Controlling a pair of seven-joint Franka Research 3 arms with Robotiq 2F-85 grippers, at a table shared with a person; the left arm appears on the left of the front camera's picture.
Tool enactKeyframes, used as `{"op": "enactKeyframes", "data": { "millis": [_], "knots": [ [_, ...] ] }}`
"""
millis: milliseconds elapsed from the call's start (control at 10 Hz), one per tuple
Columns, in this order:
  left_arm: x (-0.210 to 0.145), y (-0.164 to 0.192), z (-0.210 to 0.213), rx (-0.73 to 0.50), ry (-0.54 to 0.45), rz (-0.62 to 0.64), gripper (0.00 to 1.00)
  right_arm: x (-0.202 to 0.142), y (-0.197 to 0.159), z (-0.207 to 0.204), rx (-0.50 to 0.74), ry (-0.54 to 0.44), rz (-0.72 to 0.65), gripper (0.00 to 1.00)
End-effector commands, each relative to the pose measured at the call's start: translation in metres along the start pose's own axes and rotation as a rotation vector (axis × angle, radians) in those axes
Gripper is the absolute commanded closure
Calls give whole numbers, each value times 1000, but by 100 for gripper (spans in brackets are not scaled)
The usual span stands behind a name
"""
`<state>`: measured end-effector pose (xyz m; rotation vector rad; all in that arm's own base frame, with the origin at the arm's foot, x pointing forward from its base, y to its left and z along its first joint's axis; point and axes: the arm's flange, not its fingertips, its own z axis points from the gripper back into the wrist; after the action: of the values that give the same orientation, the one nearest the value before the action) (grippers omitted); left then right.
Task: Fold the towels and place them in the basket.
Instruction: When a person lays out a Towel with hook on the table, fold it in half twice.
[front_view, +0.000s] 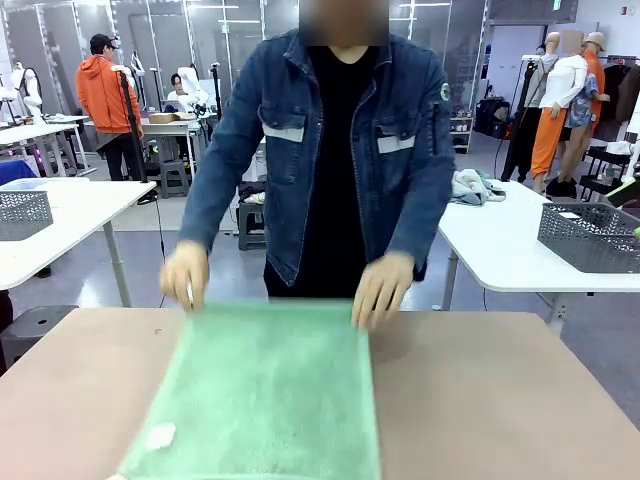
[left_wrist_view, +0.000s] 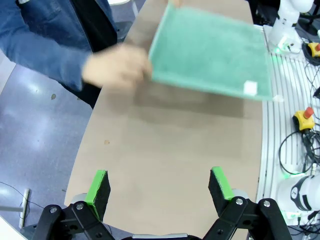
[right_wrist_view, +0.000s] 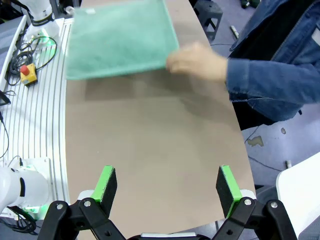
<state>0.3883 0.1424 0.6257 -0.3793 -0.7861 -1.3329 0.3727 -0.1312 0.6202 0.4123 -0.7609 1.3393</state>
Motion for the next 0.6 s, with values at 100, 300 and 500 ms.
{"op": "enactKeyframes", "data": {
  "millis": [100,300,500],
  "knots": [
    [0,0,0,-1,-6,0,0,1,-1,0,-5,-7,5,0],
    [0,0,0,-1,-6,0,0,1,-1,0,-5,-7,5,0],
    [0,0,0,-1,-6,0,0,1,-1,0,-5,-7,5,0]
  ]
}}
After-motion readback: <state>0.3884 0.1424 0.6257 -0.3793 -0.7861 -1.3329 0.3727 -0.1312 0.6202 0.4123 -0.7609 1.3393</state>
